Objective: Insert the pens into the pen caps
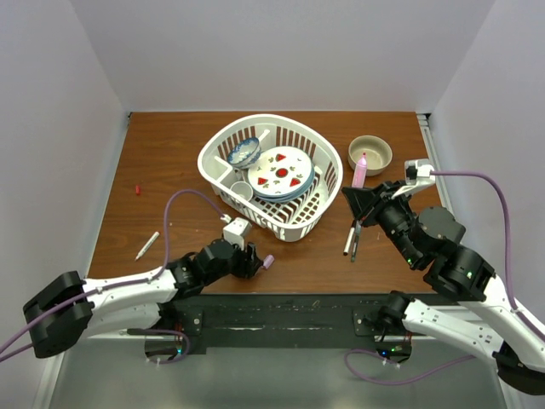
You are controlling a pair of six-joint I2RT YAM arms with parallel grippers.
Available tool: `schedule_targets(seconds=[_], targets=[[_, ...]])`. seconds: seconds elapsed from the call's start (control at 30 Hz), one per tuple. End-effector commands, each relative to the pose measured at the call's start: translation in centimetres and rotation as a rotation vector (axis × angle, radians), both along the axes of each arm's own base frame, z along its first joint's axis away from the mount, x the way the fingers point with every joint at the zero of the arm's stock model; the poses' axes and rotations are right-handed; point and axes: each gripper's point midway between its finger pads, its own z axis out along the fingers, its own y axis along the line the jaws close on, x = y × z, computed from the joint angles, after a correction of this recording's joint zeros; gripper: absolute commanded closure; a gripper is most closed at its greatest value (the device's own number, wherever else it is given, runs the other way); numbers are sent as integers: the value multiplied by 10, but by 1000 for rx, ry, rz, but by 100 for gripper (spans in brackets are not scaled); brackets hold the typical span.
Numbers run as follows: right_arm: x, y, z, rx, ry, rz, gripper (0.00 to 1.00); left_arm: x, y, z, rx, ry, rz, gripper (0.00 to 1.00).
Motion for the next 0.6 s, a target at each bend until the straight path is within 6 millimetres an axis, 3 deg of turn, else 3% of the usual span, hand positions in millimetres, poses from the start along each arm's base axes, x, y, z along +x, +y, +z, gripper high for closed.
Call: schedule_targets(seconds=[0.0, 0.27, 0.57], targets=[[-1, -5, 10, 23, -16, -17, 100, 4, -9, 3, -76, -19, 16, 40], [-1, -8, 10, 17, -19, -24, 100, 3, -22, -2, -104, -22, -30, 38], [0, -10, 10, 14, -22, -35, 100, 4, -27, -21, -57, 2, -52, 38]])
